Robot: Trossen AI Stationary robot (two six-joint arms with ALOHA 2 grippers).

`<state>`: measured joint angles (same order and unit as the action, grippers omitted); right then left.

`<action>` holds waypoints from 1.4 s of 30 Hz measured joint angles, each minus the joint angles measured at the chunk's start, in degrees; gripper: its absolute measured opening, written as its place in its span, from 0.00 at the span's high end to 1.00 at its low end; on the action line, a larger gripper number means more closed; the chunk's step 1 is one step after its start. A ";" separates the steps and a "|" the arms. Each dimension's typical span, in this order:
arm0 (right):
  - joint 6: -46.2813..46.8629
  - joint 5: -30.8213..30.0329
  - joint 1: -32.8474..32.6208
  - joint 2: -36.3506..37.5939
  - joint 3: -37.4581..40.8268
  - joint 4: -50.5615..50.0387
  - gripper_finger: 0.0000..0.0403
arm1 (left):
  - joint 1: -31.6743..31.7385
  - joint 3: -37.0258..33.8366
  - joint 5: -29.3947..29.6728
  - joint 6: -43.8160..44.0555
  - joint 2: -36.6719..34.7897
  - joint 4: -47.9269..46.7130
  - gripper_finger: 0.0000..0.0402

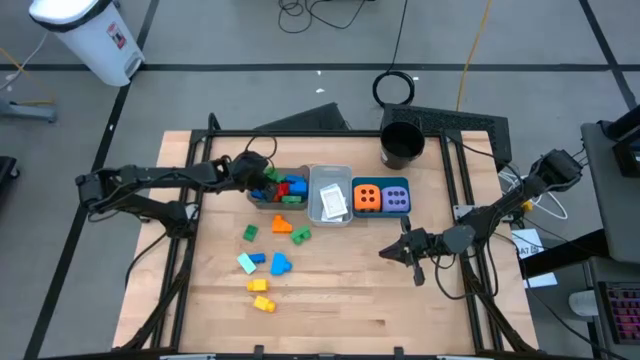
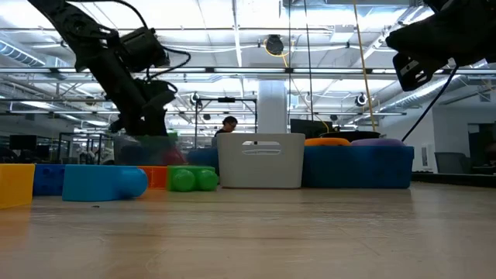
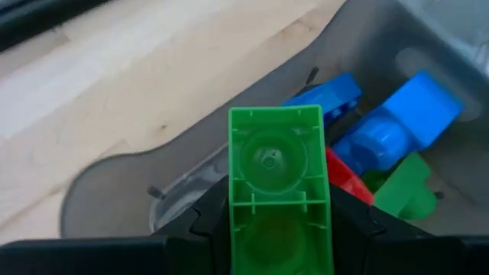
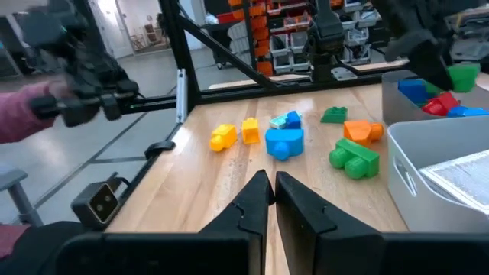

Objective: Pick & Place Toys
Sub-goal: Put the green game piece into the black bin

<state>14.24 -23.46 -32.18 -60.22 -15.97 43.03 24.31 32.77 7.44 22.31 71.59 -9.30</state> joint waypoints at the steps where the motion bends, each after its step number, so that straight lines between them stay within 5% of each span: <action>1: -0.23 0.86 0.07 0.37 0.00 0.00 0.96 | -0.08 0.00 0.02 0.33 0.90 0.05 0.65; 8: -1.90 6.11 1.71 3.42 0.00 0.07 0.96 | 0.01 0.15 2.12 0.26 5.55 3.11 0.64; 16: -3.23 10.33 3.67 3.62 0.00 0.02 0.96 | 0.01 0.04 1.33 -0.08 5.60 6.57 0.35; 22: -6.55 11.71 6.14 4.03 0.00 -3.34 0.96 | -0.04 0.75 -0.16 -0.54 5.24 5.81 0.24; 27: -4.92 19.24 8.64 9.21 0.00 -10.68 0.96 | -0.07 2.57 -2.56 -0.70 1.31 3.74 0.22; 42: -7.44 16.17 9.75 27.19 9.04 -12.96 1.00 | -2.84 3.08 -4.64 0.51 -14.88 -0.01 0.23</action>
<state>6.81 -7.29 -22.43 -33.03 -6.92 30.06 21.47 35.85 2.80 22.82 56.72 -9.31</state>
